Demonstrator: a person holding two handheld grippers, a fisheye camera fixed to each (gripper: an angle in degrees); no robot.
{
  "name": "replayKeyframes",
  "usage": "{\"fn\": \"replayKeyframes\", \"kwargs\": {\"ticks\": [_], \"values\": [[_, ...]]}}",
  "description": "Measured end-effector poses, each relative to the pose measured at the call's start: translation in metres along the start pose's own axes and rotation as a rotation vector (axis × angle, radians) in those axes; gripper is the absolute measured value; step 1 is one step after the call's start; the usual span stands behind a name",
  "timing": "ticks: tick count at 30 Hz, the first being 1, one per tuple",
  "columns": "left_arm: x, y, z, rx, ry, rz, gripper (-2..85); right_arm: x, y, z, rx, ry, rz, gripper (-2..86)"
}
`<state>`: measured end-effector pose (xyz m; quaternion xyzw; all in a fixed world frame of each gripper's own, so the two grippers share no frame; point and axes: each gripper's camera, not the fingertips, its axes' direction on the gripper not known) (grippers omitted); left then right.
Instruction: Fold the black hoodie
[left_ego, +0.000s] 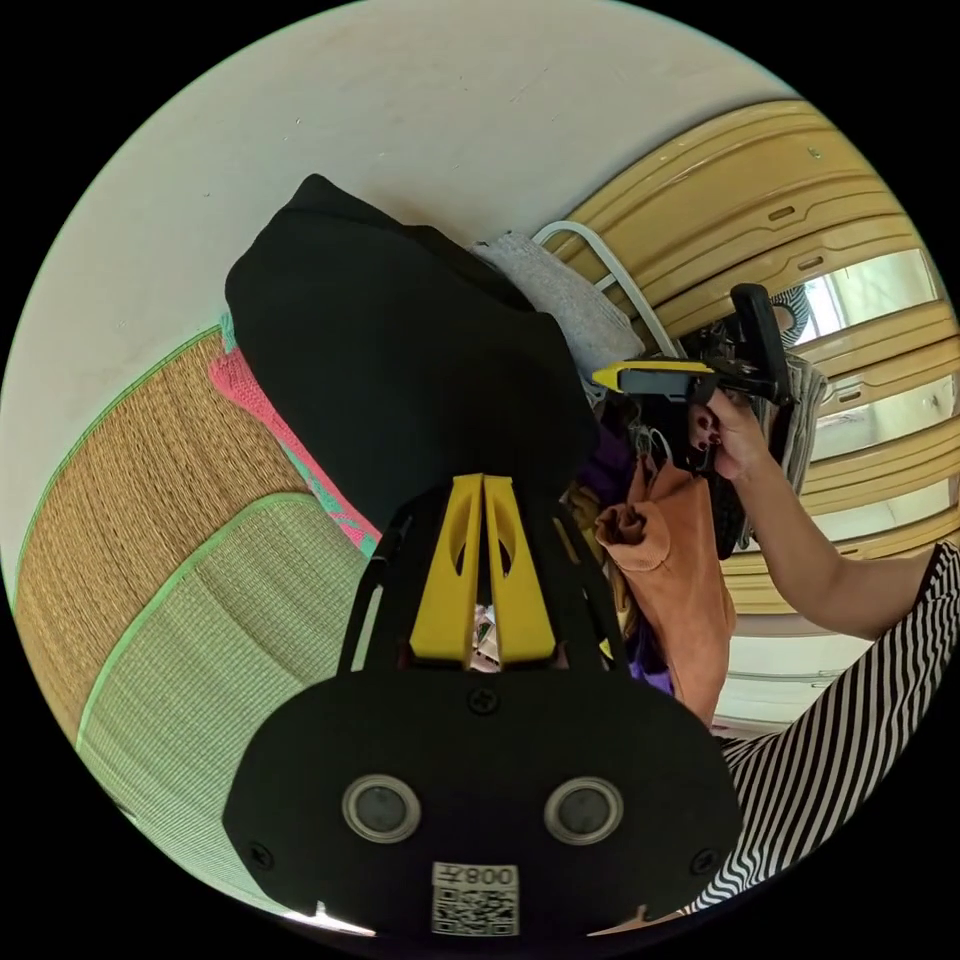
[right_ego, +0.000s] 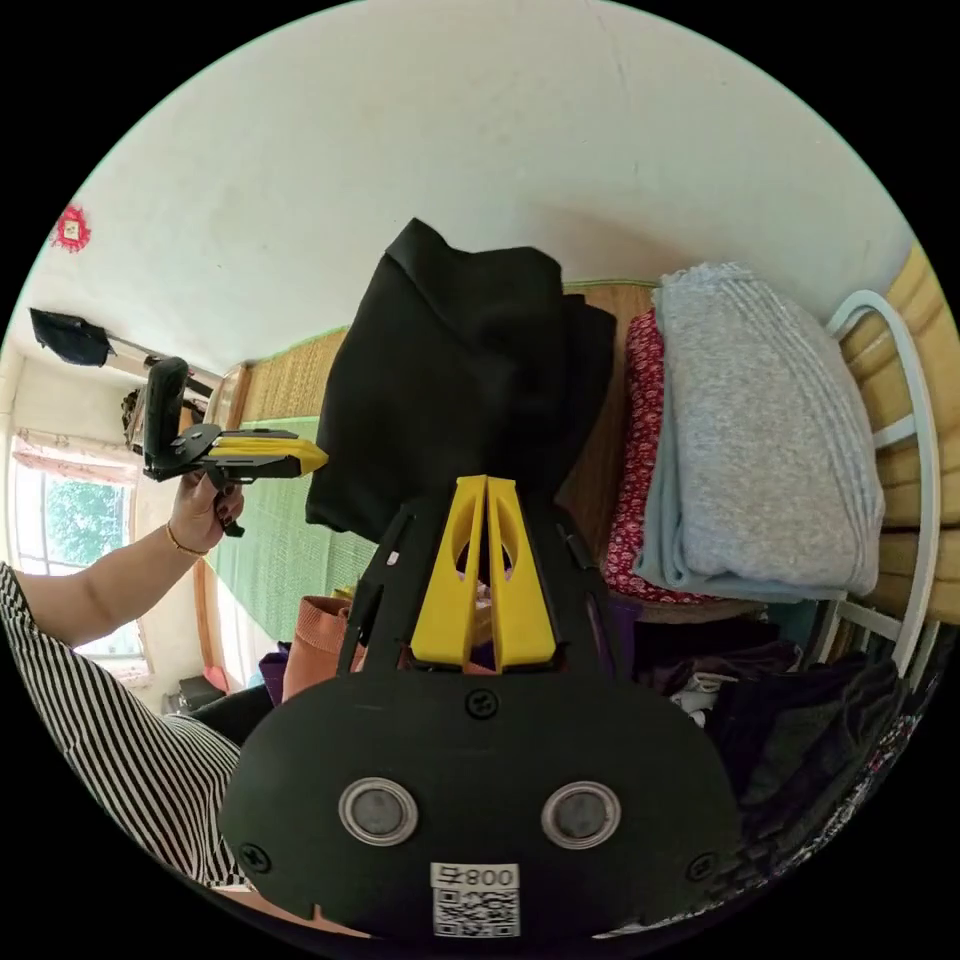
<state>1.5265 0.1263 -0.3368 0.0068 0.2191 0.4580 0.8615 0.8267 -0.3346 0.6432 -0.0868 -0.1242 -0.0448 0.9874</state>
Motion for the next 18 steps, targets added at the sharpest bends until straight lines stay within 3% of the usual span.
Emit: {"fn": "replayKeyframes", "kwargs": {"ticks": [10,18], "values": [[0.013,0.022,-0.004,0.090,0.152,0.075,0.1,0.178,0.022,-0.074,0.173,0.163,0.336,11.2],[0.009,0.053,0.012,0.075,0.211,0.063,0.1,0.312,0.029,-0.117,0.249,0.260,0.539,12.5]]}}
